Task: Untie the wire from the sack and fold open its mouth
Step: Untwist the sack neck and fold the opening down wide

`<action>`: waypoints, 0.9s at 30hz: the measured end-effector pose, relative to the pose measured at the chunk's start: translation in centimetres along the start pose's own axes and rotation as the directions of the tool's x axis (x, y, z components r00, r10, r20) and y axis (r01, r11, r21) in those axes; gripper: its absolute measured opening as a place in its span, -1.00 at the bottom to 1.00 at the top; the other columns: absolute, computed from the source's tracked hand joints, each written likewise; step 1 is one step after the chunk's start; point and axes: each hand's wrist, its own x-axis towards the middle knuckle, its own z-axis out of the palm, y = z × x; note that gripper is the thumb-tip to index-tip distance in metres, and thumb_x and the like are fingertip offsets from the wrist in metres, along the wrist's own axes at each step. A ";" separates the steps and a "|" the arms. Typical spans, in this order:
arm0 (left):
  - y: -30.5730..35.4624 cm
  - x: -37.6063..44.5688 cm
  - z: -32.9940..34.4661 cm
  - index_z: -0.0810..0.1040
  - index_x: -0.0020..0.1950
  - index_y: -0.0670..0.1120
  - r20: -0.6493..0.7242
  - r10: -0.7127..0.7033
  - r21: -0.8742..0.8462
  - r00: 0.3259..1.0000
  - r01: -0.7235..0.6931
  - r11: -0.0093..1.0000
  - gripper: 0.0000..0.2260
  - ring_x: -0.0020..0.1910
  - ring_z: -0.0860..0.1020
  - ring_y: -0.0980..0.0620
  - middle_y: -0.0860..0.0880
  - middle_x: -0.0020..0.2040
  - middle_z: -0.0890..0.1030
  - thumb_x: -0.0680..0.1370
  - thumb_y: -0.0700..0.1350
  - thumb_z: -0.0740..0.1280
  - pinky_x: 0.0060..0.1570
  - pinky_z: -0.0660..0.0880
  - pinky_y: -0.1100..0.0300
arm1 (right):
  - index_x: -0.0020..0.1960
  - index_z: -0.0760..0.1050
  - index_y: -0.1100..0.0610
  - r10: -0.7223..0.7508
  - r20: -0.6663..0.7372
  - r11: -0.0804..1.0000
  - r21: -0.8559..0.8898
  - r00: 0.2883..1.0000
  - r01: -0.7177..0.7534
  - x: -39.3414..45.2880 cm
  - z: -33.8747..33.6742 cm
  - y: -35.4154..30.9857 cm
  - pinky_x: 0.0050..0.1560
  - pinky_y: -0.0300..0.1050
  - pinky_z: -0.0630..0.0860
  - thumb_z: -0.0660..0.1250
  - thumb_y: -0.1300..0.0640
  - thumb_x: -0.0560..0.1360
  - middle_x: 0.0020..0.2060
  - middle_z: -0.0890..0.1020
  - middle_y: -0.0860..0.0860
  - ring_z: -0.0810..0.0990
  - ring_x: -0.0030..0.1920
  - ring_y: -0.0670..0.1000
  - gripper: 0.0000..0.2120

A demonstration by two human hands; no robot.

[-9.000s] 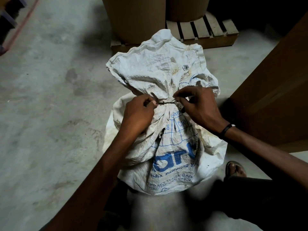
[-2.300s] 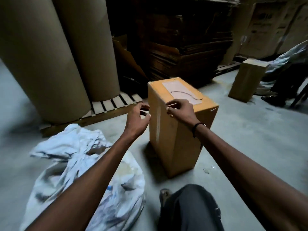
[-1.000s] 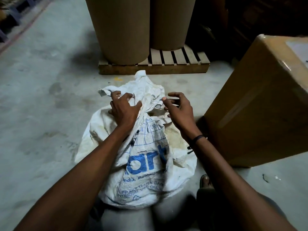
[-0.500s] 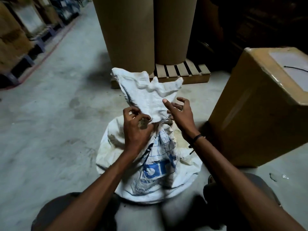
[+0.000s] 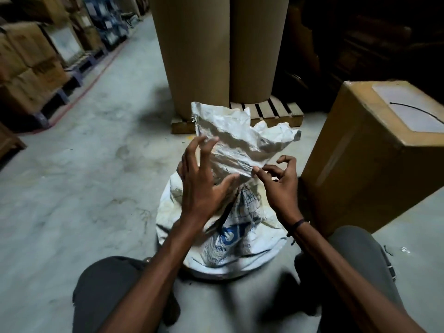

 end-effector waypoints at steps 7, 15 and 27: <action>0.9 7.2 -3.8 0.27 0.55 0.20 0.642 0.249 0.242 0.725 -0.500 0.831 -0.31 0.54 0.37 -0.01 0.05 0.42 0.55 0.51 -0.04 0.52 0.54 -0.26 -0.23 | 0.09 0.23 0.13 -0.173 0.111 0.972 -0.140 0.979 0.188 -5.4 -1.0 -0.7 -0.37 -0.28 0.42 0.56 0.25 0.47 -0.33 0.70 -0.01 0.49 -0.46 -0.14 -0.50; 0.2 2.8 -5.7 0.64 0.02 -0.04 0.497 0.309 -0.070 0.811 -0.317 0.946 -0.73 -0.08 0.71 0.06 0.10 -0.11 0.73 0.39 -0.16 0.61 0.12 0.46 0.16 | 0.02 0.39 0.05 -0.490 -0.075 0.847 -0.278 0.869 0.454 -4.8 -3.5 -8.2 -0.31 -0.21 0.54 0.50 0.07 0.51 -0.14 0.65 -0.02 0.64 -0.22 -0.04 -0.72; 1.5 -6.1 -4.5 0.70 0.10 0.05 0.613 0.147 -0.170 0.777 -0.052 0.984 -0.68 0.02 0.60 0.12 0.09 0.07 0.57 0.57 0.22 0.31 0.02 0.58 0.04 | 0.53 0.16 0.09 -0.027 0.290 0.721 -0.657 0.957 0.219 1.0 -1.5 -7.3 0.31 0.14 0.52 0.69 0.05 0.31 0.37 0.39 0.27 0.52 0.29 0.34 -0.02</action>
